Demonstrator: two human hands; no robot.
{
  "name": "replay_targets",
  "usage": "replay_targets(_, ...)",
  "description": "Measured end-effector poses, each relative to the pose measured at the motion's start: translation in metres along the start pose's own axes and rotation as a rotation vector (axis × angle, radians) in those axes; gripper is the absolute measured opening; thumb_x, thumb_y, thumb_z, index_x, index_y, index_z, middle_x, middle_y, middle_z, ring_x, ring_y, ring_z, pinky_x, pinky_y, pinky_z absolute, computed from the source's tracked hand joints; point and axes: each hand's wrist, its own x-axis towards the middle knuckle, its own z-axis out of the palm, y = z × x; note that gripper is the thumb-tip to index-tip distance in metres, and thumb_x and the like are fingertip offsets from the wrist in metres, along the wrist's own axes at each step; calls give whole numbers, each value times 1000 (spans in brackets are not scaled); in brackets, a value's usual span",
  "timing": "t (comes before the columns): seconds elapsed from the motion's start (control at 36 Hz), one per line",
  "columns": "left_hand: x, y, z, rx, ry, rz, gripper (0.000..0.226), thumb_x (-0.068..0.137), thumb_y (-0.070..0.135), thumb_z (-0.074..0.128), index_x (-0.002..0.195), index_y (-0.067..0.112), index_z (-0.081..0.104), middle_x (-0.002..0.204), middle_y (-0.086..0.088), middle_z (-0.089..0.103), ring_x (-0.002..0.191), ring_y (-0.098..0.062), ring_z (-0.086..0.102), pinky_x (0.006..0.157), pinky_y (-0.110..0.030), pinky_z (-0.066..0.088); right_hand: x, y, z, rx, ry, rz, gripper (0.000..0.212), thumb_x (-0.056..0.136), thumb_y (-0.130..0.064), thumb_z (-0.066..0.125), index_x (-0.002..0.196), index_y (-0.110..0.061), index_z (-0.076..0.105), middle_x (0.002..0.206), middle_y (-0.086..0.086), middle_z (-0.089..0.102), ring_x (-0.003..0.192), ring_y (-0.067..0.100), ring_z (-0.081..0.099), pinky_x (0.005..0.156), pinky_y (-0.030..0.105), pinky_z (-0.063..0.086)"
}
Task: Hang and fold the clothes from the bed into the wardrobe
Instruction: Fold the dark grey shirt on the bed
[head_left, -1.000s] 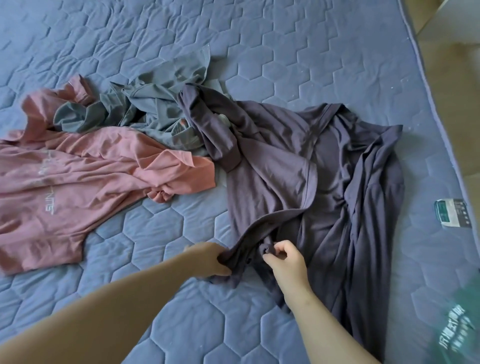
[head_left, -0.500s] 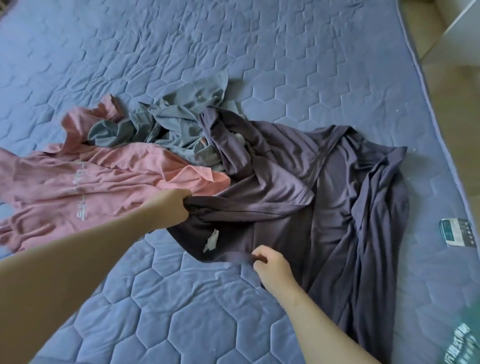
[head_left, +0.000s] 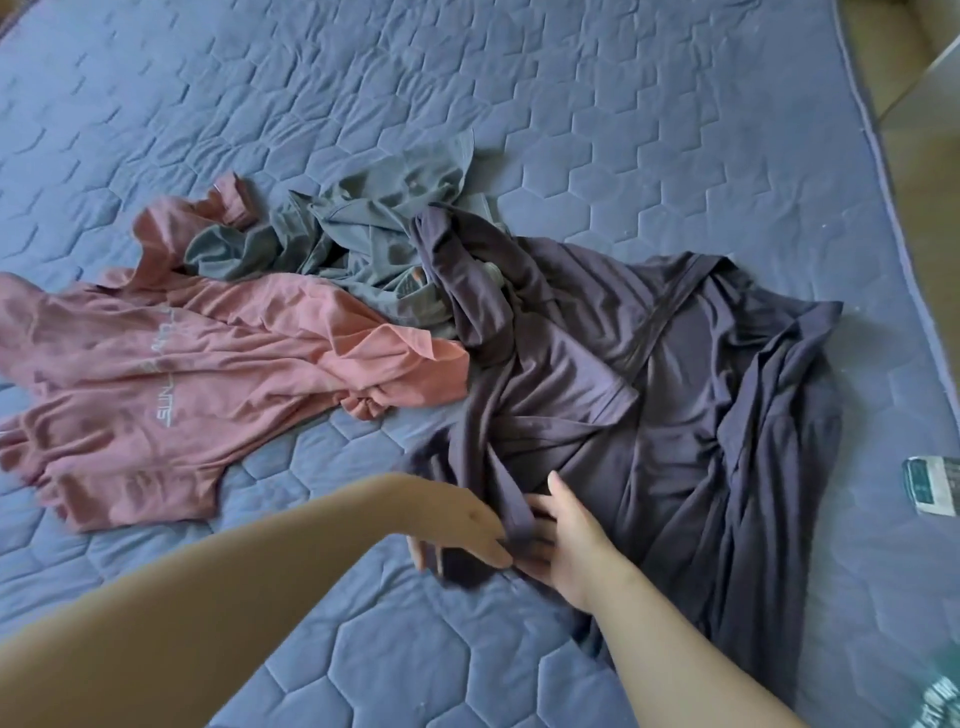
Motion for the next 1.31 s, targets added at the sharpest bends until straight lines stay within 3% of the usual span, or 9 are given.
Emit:
replay_targets(0.08,14,2,3,-21,-86,-45,34,91,46,47,117,27,58,99,11,60,78,-10,62,68,-25,50,3,-5,-4,-2,-14,8,37,95,-53,38,109,-21,52,103,5,63,98,25,59,88,39,46)
replay_targets(0.25,42,-27,-14,16,786,-100,28,91,17,40,110,21,60,115,-6,61,93,-24,57,73,-27,44,18,-5,-11,-195,287,-128,11,94,-22,50,86,-18,57,69,2,58,57,15,51,55,23,38)
replay_targets(0.33,51,-44,-24,-16,936,-183,39,90,17,50,129,19,46,131,-10,45,116,-30,46,85,-35,42,28,-11,-13,-140,388,-275,13,93,-13,48,94,-20,59,70,3,58,56,14,51,52,22,41)
replay_targets(0.53,76,-60,-30,131,748,-203,50,85,23,60,130,13,39,127,-12,51,114,-33,50,89,-41,45,59,-49,-16,-288,432,-477,66,90,-9,45,140,-47,29,78,1,58,55,14,54,70,35,53)
replay_targets(0.67,77,-64,-31,309,626,-179,26,90,26,54,104,5,56,113,-12,60,103,-31,53,70,-27,33,65,-67,-21,-555,475,-420,28,92,-29,46,114,-18,60,95,12,66,66,24,62,73,37,55)
replay_targets(0.83,49,-63,-39,300,200,-296,18,83,22,53,91,9,64,71,-4,54,64,-18,49,58,-24,41,42,-81,-41,-388,918,-659,39,95,-31,44,82,-2,67,89,17,69,83,35,59,70,30,36)
replay_targets(0.94,41,-53,-36,25,-67,-356,33,87,10,56,119,1,57,100,-15,62,84,-22,59,82,-33,54,22,-96,-60,-128,1059,-784,25,91,-26,54,94,-3,63,98,15,66,88,30,54,68,23,28)
replay_targets(1.08,53,-43,-33,270,270,-287,28,82,23,63,103,5,60,89,-9,60,78,-21,57,60,-19,41,22,-82,-66,-247,740,-631,60,85,-21,65,139,-14,40,145,7,38,130,26,40,104,35,33)
replay_targets(1.31,83,-47,-6,-150,450,-107,95,72,40,78,144,9,25,142,-3,39,127,-21,42,100,-29,38,13,21,-69,-962,904,-395,41,77,-44,65,109,-22,49,126,4,46,117,27,40,97,45,31)
